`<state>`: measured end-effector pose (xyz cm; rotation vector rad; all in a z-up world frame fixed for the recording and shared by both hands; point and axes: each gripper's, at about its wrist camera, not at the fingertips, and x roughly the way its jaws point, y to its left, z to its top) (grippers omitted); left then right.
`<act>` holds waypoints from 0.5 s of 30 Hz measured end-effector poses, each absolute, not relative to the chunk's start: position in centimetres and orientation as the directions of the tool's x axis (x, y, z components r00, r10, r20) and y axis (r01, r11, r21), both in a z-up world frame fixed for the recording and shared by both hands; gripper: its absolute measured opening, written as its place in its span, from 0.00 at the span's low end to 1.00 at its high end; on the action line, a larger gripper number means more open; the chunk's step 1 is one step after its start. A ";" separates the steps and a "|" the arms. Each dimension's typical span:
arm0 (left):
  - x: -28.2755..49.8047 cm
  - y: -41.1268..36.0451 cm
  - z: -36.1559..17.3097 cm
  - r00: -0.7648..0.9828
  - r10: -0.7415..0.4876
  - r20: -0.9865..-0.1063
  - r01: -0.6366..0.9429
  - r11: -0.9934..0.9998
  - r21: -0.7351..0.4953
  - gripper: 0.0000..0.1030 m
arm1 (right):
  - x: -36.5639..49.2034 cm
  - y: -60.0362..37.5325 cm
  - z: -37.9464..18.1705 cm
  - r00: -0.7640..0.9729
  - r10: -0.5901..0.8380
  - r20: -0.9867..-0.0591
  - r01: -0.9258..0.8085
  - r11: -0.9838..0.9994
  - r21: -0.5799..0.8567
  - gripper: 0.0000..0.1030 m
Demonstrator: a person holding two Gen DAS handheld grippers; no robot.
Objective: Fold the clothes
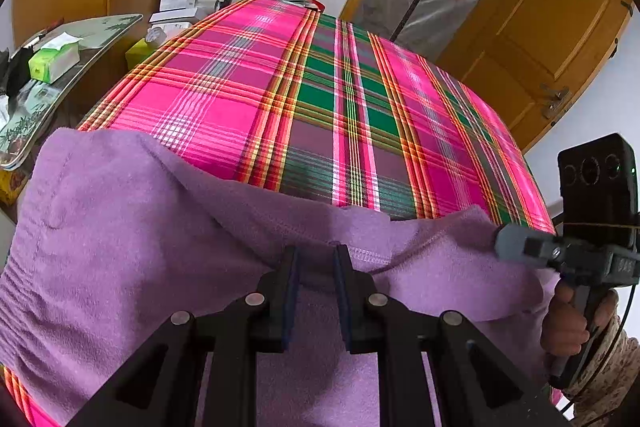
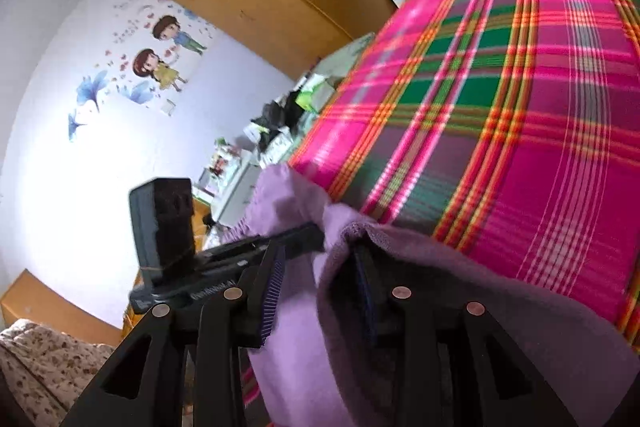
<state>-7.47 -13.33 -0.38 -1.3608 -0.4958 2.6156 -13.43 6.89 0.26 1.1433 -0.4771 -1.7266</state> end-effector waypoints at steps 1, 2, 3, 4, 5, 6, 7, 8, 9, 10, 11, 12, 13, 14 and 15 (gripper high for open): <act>-7.5 -13.3 -0.4 -0.577 0.281 -0.767 0.018 -0.934 -0.357 0.17 | -13.6 6.8 0.1 -0.077 -0.872 -0.483 0.501 -0.453 0.738 0.35; -7.5 -13.3 -0.4 -0.576 0.281 -0.767 0.020 -0.934 -0.357 0.17 | -13.7 6.5 -0.1 -0.068 -0.872 -0.485 0.497 -0.451 0.741 0.35; -7.5 -13.3 -0.4 -0.577 0.281 -0.767 0.020 -0.934 -0.358 0.17 | -13.7 6.2 -0.4 -0.056 -0.867 -0.496 0.492 -0.456 0.741 0.35; -7.5 -13.3 -0.4 -0.577 0.281 -0.767 0.021 -0.934 -0.357 0.17 | -13.8 5.8 -0.9 -0.039 -0.851 -0.524 0.486 -0.474 0.734 0.35; -7.5 -13.3 -0.4 -0.577 0.281 -0.767 0.021 -0.934 -0.358 0.17 | -13.8 5.5 -1.3 -0.026 -0.837 -0.547 0.480 -0.491 0.727 0.35; -7.5 -13.3 -0.4 -0.576 0.281 -0.768 0.022 -0.934 -0.358 0.17 | -13.9 5.3 -1.6 -0.024 -0.826 -0.564 0.474 -0.506 0.720 0.35; -7.5 -13.3 -0.3 -0.576 0.279 -0.768 0.021 -0.934 -0.356 0.17 | -14.0 5.2 -1.9 -0.022 -0.814 -0.580 0.468 -0.521 0.713 0.35; -7.4 -13.2 -0.2 -0.580 0.277 -0.766 0.017 -0.936 -0.352 0.17 | -14.0 5.1 -2.1 -0.022 -0.808 -0.589 0.467 -0.530 0.708 0.29; -7.4 -13.1 0.0 -0.585 0.275 -0.763 0.012 -0.937 -0.348 0.17 | -14.0 5.2 -2.0 -0.029 -0.810 -0.586 0.477 -0.526 0.704 0.26; -7.4 -13.1 0.2 -0.590 0.273 -0.760 0.008 -0.939 -0.344 0.17 | -13.9 5.2 -1.6 -0.037 -0.814 -0.580 0.494 -0.520 0.697 0.19; -7.3 -13.0 0.5 -0.598 0.274 -0.753 -0.006 -0.941 -0.338 0.17 | -13.8 5.1 -1.3 -0.046 -0.815 -0.578 0.511 -0.516 0.687 0.15; -7.3 -12.8 0.7 -0.605 0.278 -0.746 -0.019 -0.942 -0.336 0.17 | -13.7 5.1 -0.9 -0.054 -0.813 -0.580 0.529 -0.516 0.674 0.13; -7.3 -12.7 1.0 -0.612 0.283 -0.739 -0.031 -0.942 -0.335 0.17 | -13.6 5.1 -0.6 -0.062 -0.811 -0.582 0.544 -0.517 0.661 0.11; -7.3 -12.5 1.3 -0.619 0.293 -0.729 -0.052 -0.941 -0.335 0.19 | -13.5 5.0 -0.4 -0.068 -0.808 -0.585 0.553 -0.519 0.652 0.11; -7.4 -12.2 1.6 -0.622 0.306 -0.721 -0.076 -0.940 -0.334 0.22 | -13.4 5.0 -0.2 -0.074 -0.805 -0.589 0.563 -0.521 0.641 0.11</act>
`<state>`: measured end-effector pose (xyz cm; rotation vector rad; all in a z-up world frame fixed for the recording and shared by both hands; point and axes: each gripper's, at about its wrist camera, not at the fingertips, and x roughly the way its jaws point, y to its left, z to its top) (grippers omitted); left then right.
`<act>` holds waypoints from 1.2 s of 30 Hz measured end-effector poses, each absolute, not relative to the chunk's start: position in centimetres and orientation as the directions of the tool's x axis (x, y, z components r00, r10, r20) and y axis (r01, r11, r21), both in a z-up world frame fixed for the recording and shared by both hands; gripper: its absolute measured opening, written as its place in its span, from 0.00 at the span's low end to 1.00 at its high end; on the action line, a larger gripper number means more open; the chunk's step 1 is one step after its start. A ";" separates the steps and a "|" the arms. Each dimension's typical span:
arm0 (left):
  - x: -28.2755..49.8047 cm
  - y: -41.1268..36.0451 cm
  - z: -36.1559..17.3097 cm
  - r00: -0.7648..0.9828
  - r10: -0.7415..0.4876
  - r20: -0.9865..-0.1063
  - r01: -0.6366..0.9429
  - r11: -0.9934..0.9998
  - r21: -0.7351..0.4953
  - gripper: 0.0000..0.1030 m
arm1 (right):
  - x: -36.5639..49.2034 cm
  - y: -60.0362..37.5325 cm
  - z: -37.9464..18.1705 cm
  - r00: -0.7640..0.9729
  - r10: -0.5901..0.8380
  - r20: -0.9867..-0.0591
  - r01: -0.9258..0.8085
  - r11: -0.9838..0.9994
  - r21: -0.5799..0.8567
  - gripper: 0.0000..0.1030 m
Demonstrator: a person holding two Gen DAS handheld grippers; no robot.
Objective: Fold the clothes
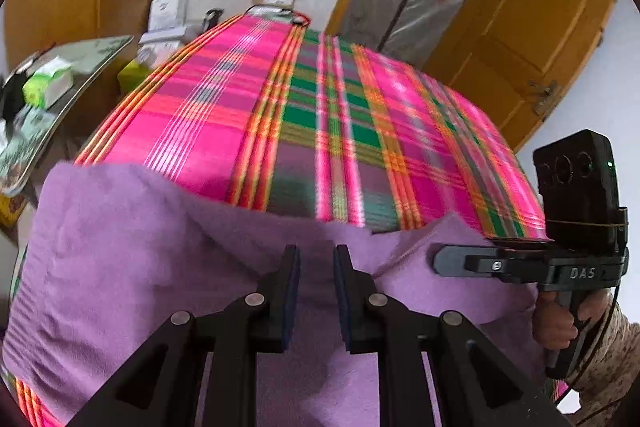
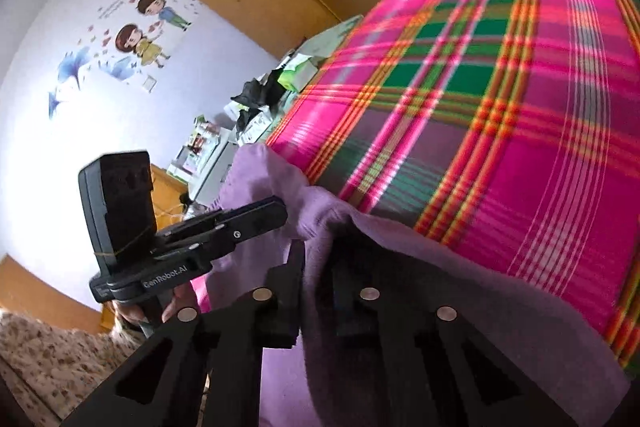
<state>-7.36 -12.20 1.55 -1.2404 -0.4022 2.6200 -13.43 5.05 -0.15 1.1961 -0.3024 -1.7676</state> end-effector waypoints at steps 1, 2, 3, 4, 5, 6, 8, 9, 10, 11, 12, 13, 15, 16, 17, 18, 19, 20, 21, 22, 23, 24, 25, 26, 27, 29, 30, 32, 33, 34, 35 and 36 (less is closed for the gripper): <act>-7.4 -11.9 1.8 -0.624 0.319 -0.713 -0.100 -0.938 -0.332 0.25 | -13.3 5.2 0.1 -0.082 -0.799 -0.596 0.571 -0.528 0.629 0.12; -7.5 -11.6 2.1 -0.626 0.332 -0.706 -0.125 -0.936 -0.330 0.28 | -13.2 5.3 0.3 -0.092 -0.792 -0.604 0.575 -0.537 0.617 0.14; -7.6 -11.2 2.4 -0.621 0.355 -0.698 -0.164 -0.931 -0.327 0.29 | -13.1 5.6 0.3 -0.097 -0.788 -0.608 0.574 -0.544 0.612 0.14; -7.7 -10.7 2.6 -0.615 0.380 -0.691 -0.206 -0.923 -0.324 0.31 | -13.0 5.9 0.4 -0.101 -0.786 -0.609 0.573 -0.547 0.610 0.15; -7.7 -10.2 2.7 -0.607 0.404 -0.684 -0.247 -0.914 -0.321 0.34 | -12.9 6.3 0.5 -0.104 -0.790 -0.605 0.571 -0.545 0.613 0.17; -7.8 -9.8 2.8 -0.596 0.421 -0.684 -0.282 -0.907 -0.313 0.35 | -12.7 6.7 0.7 -0.113 -0.791 -0.601 0.571 -0.547 0.613 0.18; -7.9 -8.9 3.0 -0.575 0.450 -0.683 -0.351 -0.890 -0.291 0.38 | -12.1 7.5 1.2 -0.140 -0.790 -0.597 0.571 -0.556 0.603 0.23; -7.9 -8.4 3.1 -0.561 0.472 -0.680 -0.394 -0.875 -0.282 0.39 | -11.8 8.0 1.5 -0.151 -0.793 -0.591 0.572 -0.557 0.602 0.25; -7.9 -8.0 3.1 -0.545 0.494 -0.677 -0.438 -0.857 -0.273 0.40 | -11.5 8.6 1.7 -0.163 -0.795 -0.584 0.571 -0.559 0.601 0.30; -8.0 -7.6 3.1 -0.532 0.507 -0.679 -0.464 -0.845 -0.267 0.41 | -11.2 9.3 2.0 -0.177 -0.798 -0.576 0.568 -0.561 0.603 0.33; -8.2 -7.2 3.0 -0.519 0.517 -0.681 -0.487 -0.833 -0.262 0.42 | -10.9 9.8 2.2 -0.190 -0.799 -0.570 0.564 -0.565 0.603 0.33; -8.6 -7.0 3.0 -0.508 0.520 -0.686 -0.498 -0.827 -0.259 0.43 | -10.7 10.2 2.4 -0.204 -0.797 -0.568 0.560 -0.571 0.600 0.33; -9.3 -6.6 2.8 -0.492 0.511 -0.705 -0.509 -0.826 -0.244 0.45 | -10.3 11.4 2.7 -0.235 -0.793 -0.562 0.548 -0.586 0.597 0.34; -9.7 -6.4 2.6 -0.488 0.501 -0.715 -0.510 -0.828 -0.232 0.45 | -10.1 12.1 2.8 -0.250 -0.793 -0.556 0.538 -0.591 0.601 0.34; -9.7 -6.3 2.5 -0.487 0.493 -0.721 -0.511 -0.830 -0.222 0.45 | -9.9 12.9 2.8 -0.263 -0.795 -0.546 0.526 -0.593 0.610 0.34; -10.0 -6.0 2.5 -0.481 0.488 -0.728 -0.521 -0.827 -0.210 0.45 | -9.7 13.6 2.8 -0.278 -0.797 -0.536 0.513 -0.595 0.619 0.34; -10.1 -5.9 2.3 -0.473 0.490 -0.732 -0.529 -0.823 -0.209 0.45 | -9.5 14.5 2.8 -0.292 -0.797 -0.528 0.499 -0.598 0.627 0.34; -10.2 -5.7 2.2 -0.461 0.497 -0.735 -0.539 -0.815 -0.213 0.45 | -9.5 15.1 2.7 -0.306 -0.795 -0.524 0.486 -0.604 0.632 0.34; -10.5 -5.5 2.1 -0.446 0.502 -0.741 -0.549 -0.807 -0.217 0.45 | -9.4 15.8 2.6 -0.318 -0.793 -0.520 0.470 -0.608 0.640 0.34; -10.7 -5.4 2.0 -0.437 0.504 -0.745 -0.556 -0.802 -0.217 0.45 | -9.4 16.3 2.4 -0.326 -0.791 -0.517 0.456 -0.611 0.648 0.34; -10.8 -5.3 1.9 -0.428 0.505 -0.749 -0.563 -0.798 -0.217 0.45 | -9.4 16.9 2.1 -0.336 -0.789 -0.515 0.436 -0.615 0.657 0.34; -11.0 -5.2 1.9 -0.420 0.506 -0.753 -0.569 -0.793 -0.216 0.45 | -9.4 17.5 1.9 -0.344 -0.786 -0.513 0.417 -0.618 0.667 0.34; -11.1 -5.1 1.9 -0.413 0.508 -0.756 -0.577 -0.788 -0.214 0.45 | -9.4 18.0 1.7 -0.351 -0.784 -0.511 0.403 -0.620 0.674 0.34; -11.1 -5.0 1.9 -0.406 0.512 -0.757 -0.585 -0.782 -0.215 0.45 | -9.3 18.5 1.6 -0.358 -0.781 -0.513 0.392 -0.624 0.676 0.34; -11.2 -5.0 2.1 -0.404 0.517 -0.755 -0.589 -0.778 -0.218 0.45 | -9.3 18.8 1.5 -0.365 -0.775 -0.515 0.385 -0.630 0.675 0.34; -11.3 -5.1 2.4 -0.398 0.535 -0.745 -0.598 -0.768 -0.232 0.42 | -9.4 19.8 1.5 -0.387 -0.765 -0.514 0.368 -0.640 0.675 0.34; -11.4 -5.1 2.6 -0.394 0.551 -0.736 -0.603 -0.759 -0.245 0.39 | -9.4 20.3 1.4 -0.398 -0.760 -0.514 0.357 -0.644 0.676 0.34; -11.5 -5.1 2.8 -0.392 0.559 -0.731 -0.607 -0.754 -0.252 0.25 | -9.3 21.7 1.2 -0.424 -0.742 -0.519 0.325 -0.659 0.678 0.34; -11.6 -5.1 2.8 -0.394 0.556 -0.732 -0.606 -0.756 -0.248 0.21 | -9.4 22.3 1.0 -0.432 -0.736 -0.522 0.310 -0.664 0.680 0.34; -11.7 -5.1 2.9 -0.394 0.552 -0.735 -0.604 -0.758 -0.245 0.15 | -9.5 22.6 0.9 -0.436 -0.732 -0.523 0.299 -0.666 0.683 0.34; -11.8 -5.1 2.8 -0.390 0.550 -0.738 -0.602 -0.759 -0.248 0.12 | -9.6 22.9 0.7 -0.439 -0.730 -0.524 0.290 -0.667 0.686 0.34; -11.9 -5.1 2.8 -0.387 0.552 -0.739 -0.601 -0.759 -0.252 0.10 | -9.6 23.0 0.6 -0.438 -0.730 -0.525 0.285 -0.666 0.689 0.34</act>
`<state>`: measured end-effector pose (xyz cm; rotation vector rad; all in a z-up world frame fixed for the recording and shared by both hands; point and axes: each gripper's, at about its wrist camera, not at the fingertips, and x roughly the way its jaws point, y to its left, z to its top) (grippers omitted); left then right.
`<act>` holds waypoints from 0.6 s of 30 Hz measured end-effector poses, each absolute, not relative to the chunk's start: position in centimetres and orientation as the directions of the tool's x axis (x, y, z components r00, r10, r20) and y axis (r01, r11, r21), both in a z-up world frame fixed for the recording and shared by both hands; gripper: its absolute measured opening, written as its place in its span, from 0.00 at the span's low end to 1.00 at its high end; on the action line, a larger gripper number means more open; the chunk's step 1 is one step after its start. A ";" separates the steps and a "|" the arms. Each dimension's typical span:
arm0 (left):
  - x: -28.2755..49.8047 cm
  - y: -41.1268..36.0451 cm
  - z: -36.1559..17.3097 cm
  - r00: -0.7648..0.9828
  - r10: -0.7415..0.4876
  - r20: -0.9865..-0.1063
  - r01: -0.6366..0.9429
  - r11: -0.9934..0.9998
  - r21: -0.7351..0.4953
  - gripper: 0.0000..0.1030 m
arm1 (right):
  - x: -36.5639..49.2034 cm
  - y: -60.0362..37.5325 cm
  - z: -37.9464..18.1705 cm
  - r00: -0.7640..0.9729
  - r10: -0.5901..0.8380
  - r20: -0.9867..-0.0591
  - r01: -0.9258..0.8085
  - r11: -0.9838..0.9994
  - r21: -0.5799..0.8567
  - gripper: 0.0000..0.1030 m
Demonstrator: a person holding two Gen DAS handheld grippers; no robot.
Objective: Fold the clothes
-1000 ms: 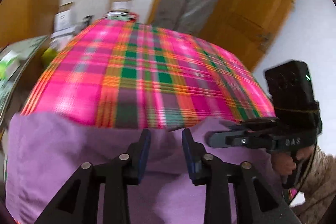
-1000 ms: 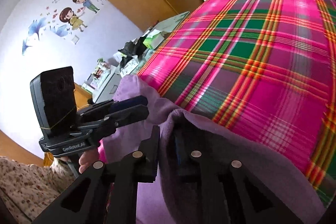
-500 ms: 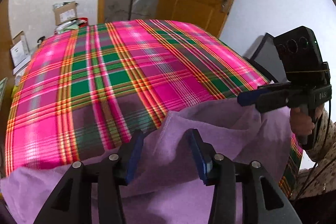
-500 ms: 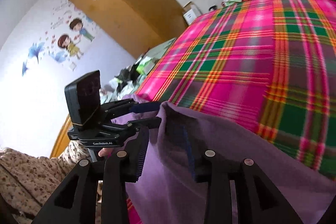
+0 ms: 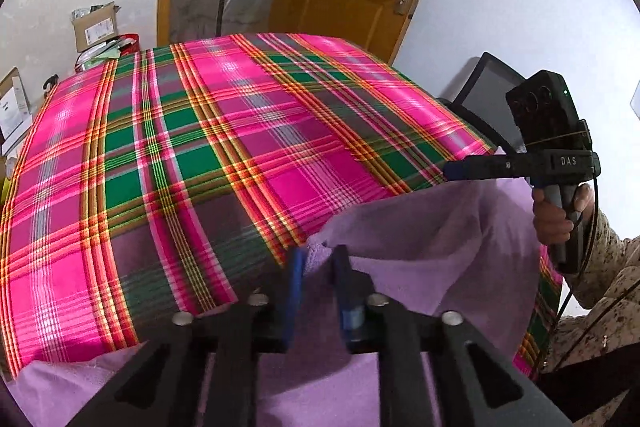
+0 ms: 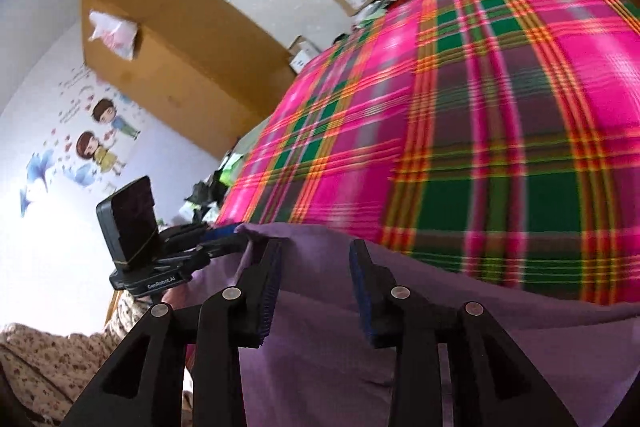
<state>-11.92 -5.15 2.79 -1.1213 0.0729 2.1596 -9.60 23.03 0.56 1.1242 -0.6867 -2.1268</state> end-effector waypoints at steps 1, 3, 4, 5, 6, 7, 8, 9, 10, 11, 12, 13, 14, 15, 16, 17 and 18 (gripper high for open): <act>-12.0 -5.2 2.8 -0.383 0.554 -0.739 -0.600 -0.758 -0.257 0.09 | -9.6 23.1 0.4 -0.437 -0.730 -0.526 0.281 -0.666 0.691 0.34; -12.0 -5.4 3.1 -0.384 0.562 -0.733 -0.601 -0.754 -0.263 0.08 | -9.8 23.2 0.2 -0.431 -0.731 -0.529 0.280 -0.666 0.691 0.34; -12.0 -5.4 3.3 -0.384 0.566 -0.730 -0.603 -0.752 -0.266 0.08 | -9.9 23.1 0.2 -0.430 -0.731 -0.530 0.281 -0.666 0.691 0.34; -12.2 -5.6 3.5 -0.391 0.565 -0.726 -0.599 -0.756 -0.266 0.08 | -9.9 23.2 0.2 -0.433 -0.729 -0.530 0.281 -0.668 0.689 0.34; -12.4 -5.7 3.7 -0.396 0.565 -0.723 -0.594 -0.759 -0.267 0.08 | -9.9 23.4 0.2 -0.437 -0.726 -0.531 0.280 -0.670 0.687 0.34; -12.7 -5.8 3.8 -0.402 0.564 -0.722 -0.584 -0.765 -0.272 0.08 | -9.9 23.6 0.2 -0.442 -0.723 -0.531 0.278 -0.673 0.685 0.34; -13.1 -6.0 3.9 -0.408 0.564 -0.718 -0.571 -0.771 -0.281 0.08 | -9.9 23.7 0.3 -0.446 -0.720 -0.532 0.277 -0.676 0.683 0.34; -13.6 -6.3 4.0 -0.414 0.564 -0.714 -0.557 -0.778 -0.291 0.08 | -9.8 23.9 0.3 -0.452 -0.716 -0.532 0.275 -0.679 0.681 0.34; -14.0 -6.5 3.9 -0.414 0.567 -0.712 -0.542 -0.782 -0.307 0.08 | -9.8 24.2 0.4 -0.460 -0.711 -0.532 0.272 -0.683 0.677 0.34; -14.5 -6.6 3.7 -0.413 0.570 -0.710 -0.527 -0.785 -0.324 0.08 | -9.8 24.4 0.5 -0.468 -0.704 -0.534 0.269 -0.689 0.673 0.34; -14.9 -6.8 3.6 -0.412 0.574 -0.708 -0.513 -0.788 -0.341 0.08 | -9.8 24.8 0.6 -0.477 -0.697 -0.535 0.266 -0.695 0.668 0.34; -15.4 -7.0 3.4 -0.411 0.577 -0.706 -0.497 -0.790 -0.357 0.08 | -9.9 25.1 0.7 -0.487 -0.688 -0.537 0.261 -0.702 0.662 0.34; -15.7 -7.1 3.3 -0.411 0.577 -0.706 -0.484 -0.794 -0.367 0.08 | -9.9 25.5 0.8 -0.497 -0.678 -0.541 0.256 -0.711 0.655 0.34; -16.1 -7.1 3.1 -0.411 0.575 -0.708 -0.472 -0.798 -0.374 0.08 | -10.0 25.8 0.9 -0.506 -0.668 -0.545 0.252 -0.719 0.647 0.34; -16.3 -7.2 2.9 -0.409 0.577 -0.707 -0.463 -0.799 -0.384 0.08 | -10.0 26.2 1.0 -0.515 -0.655 -0.553 0.247 -0.731 0.636 0.34; -16.6 -7.2 2.6 -0.406 0.579 -0.706 -0.452 -0.800 -0.396 0.08 | -10.0 26.5 1.0 -0.524 -0.638 -0.564 0.242 -0.747 0.620 0.34; -16.9 -7.3 2.4 -0.404 0.581 -0.707 -0.437 -0.801 -0.409 0.08 | -10.1 26.6 1.1 -0.530 -0.623 -0.576 0.242 -0.762 0.601 0.34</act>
